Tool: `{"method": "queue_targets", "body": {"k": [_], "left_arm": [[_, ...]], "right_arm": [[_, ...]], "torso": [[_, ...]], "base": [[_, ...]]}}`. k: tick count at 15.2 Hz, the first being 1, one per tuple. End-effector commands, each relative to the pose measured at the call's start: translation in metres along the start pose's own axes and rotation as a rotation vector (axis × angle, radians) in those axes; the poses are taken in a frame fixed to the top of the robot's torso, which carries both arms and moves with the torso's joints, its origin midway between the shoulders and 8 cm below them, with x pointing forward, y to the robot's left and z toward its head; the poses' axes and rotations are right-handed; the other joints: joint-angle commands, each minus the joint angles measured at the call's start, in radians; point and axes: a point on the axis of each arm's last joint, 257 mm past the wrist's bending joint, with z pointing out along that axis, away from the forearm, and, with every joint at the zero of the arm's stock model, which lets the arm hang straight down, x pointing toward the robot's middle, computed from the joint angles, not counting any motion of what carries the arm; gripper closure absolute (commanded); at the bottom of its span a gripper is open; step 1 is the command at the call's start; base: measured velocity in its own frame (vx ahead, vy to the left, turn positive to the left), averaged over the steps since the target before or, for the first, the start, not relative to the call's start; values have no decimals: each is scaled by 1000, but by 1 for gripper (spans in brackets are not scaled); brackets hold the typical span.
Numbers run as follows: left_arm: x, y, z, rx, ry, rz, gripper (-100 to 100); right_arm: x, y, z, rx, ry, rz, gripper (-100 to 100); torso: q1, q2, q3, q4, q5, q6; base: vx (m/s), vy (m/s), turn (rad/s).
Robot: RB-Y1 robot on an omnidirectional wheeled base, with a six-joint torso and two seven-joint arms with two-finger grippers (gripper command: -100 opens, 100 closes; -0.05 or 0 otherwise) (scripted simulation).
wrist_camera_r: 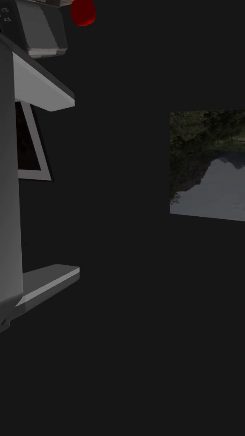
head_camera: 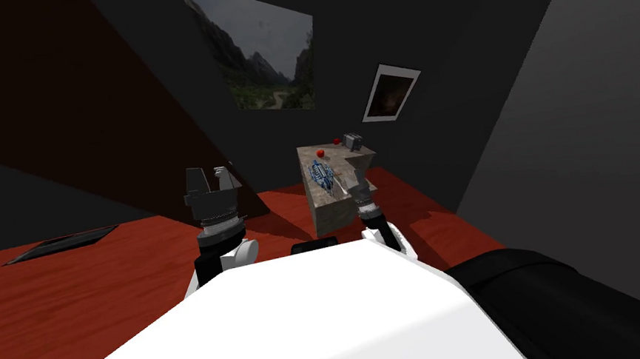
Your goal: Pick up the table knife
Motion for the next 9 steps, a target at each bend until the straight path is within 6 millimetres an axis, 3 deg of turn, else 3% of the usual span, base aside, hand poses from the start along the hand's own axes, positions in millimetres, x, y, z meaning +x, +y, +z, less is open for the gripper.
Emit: {"method": "queue_targets", "body": {"k": [1,2,3,5,6,8,9], "left_arm": [[0,0,0,0,0,0,0],[0,0,0,0,0,0,0],[0,0,0,0,0,0,0],[0,0,0,0,0,0,0],[0,0,0,0,0,0,0],[0,0,0,0,0,0,0],[0,0,0,0,0,0,0]], "right_arm": [[11,-22,-13,61,45,11,-100],[13,-23,-14,68,66,1,-100],[19,-39,-25,114,85,17,-100],[21,-41,-27,123,114,2,-100],[27,-57,-40,175,140,16,-100],[28,-58,-42,182,163,4,-100],[34,-75,-57,238,189,18,-100]], "torso": [[0,0,0,0,0,0],[0,0,0,0,0,0],[0,0,0,0,0,0],[1,0,0,0,0,0],[0,0,0,0,0,0],[0,0,0,0,0,0],[0,0,0,0,0,0]], "base": [[-13,41,134],[-17,41,108],[-18,46,113],[-13,38,63],[-14,36,100],[-10,34,75],[-4,39,92]]}}
